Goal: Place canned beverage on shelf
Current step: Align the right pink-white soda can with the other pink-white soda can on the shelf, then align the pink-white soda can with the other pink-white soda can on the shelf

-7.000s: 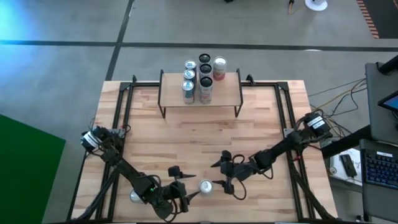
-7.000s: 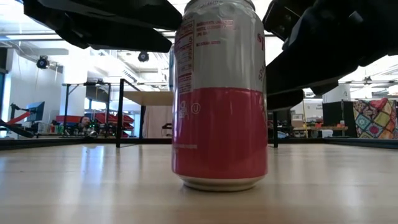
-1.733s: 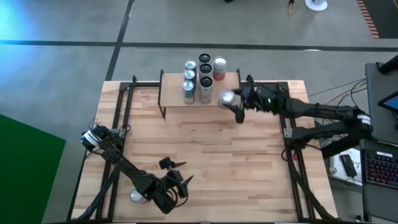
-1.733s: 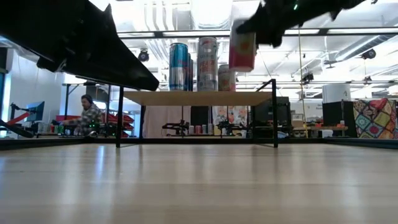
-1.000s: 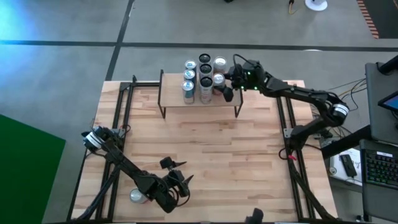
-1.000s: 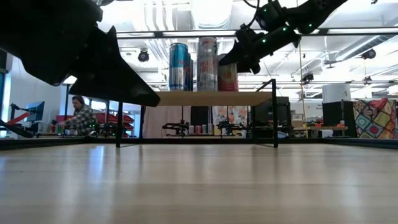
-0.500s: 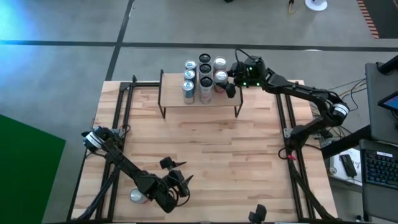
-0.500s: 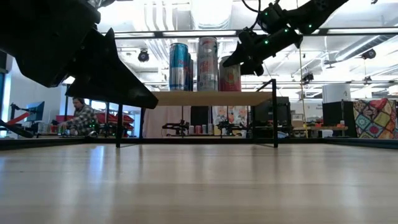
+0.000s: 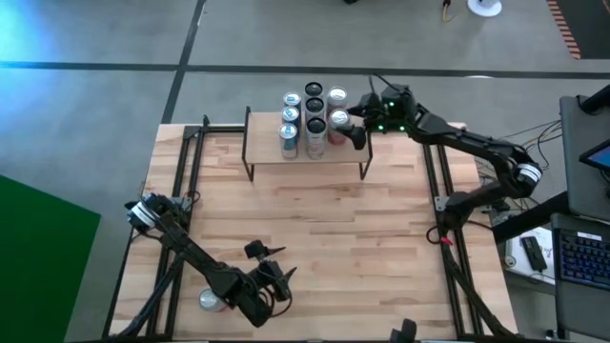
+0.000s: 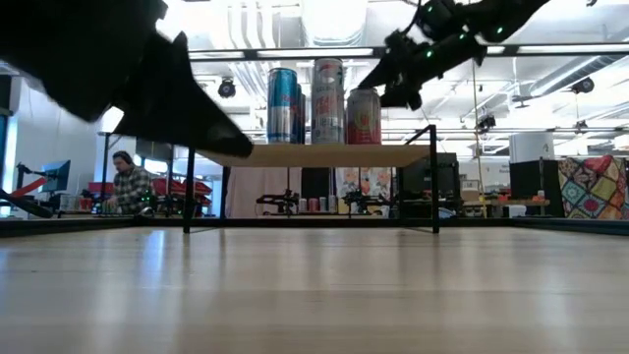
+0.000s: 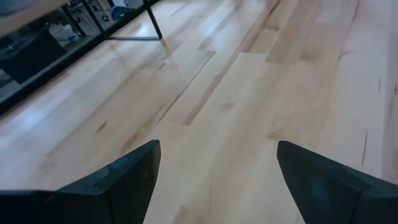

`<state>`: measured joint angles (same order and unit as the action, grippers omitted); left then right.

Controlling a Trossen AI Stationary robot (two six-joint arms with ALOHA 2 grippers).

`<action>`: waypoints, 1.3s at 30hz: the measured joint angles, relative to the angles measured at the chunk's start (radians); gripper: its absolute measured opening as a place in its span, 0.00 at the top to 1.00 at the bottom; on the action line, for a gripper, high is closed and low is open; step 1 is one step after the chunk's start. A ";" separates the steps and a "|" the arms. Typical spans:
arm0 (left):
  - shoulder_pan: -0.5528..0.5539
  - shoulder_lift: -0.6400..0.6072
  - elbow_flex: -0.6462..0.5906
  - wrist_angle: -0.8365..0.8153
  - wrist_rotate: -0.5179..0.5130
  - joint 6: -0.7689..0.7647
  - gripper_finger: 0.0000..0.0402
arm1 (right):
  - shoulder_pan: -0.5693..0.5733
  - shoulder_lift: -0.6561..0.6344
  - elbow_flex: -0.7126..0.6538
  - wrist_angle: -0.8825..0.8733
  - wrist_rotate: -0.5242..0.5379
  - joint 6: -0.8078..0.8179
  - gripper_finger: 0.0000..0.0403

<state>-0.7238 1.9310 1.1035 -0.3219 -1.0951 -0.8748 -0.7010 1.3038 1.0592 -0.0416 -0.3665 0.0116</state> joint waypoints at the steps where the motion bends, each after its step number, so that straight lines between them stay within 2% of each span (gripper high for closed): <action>1: -0.002 0.000 0.014 -0.021 -0.002 -0.002 0.23 | 0.000 -0.018 0.000 -0.011 0.001 0.000 0.09; 6: -0.015 0.000 0.109 -0.153 -0.018 -0.010 0.23 | 0.001 -0.132 -0.003 -0.087 0.033 0.022 0.09; 9: -0.031 0.000 0.197 -0.298 -0.022 -0.035 0.24 | 0.014 -0.214 -0.040 -0.126 0.056 0.086 0.09; 14: -0.074 -0.001 0.347 -0.582 -0.034 -0.184 0.25 | 0.093 -0.384 -0.193 -0.090 0.127 0.160 0.09; 18: -0.173 -0.002 0.407 -0.615 -0.146 -0.226 0.26 | 0.188 -0.533 -0.345 -0.023 0.188 0.203 0.09; 24: -0.273 -0.002 0.434 -0.660 -0.168 -0.489 0.26 | 0.363 -0.681 -0.595 0.212 0.198 0.295 0.09; 27: -0.282 -0.002 0.434 -0.726 -0.099 -0.640 0.26 | 0.439 -0.702 -0.677 0.298 0.227 0.333 0.09; 30: -0.279 -0.002 0.438 -0.838 0.104 -0.795 0.27 | 0.501 -0.694 -0.731 0.357 0.273 0.333 0.09; 32: -0.285 -0.002 0.438 -0.905 0.204 -0.912 0.28 | 0.531 -0.674 -0.752 0.403 0.314 0.324 0.09; 39: -0.361 0.001 0.474 -1.007 0.319 -1.230 0.30 | 0.596 -0.559 -0.816 0.652 0.344 0.292 0.09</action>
<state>-1.0852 1.9325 1.5776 -1.3286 -0.7758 -2.1049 -0.1046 0.7444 0.2433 0.6107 -0.0221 0.3036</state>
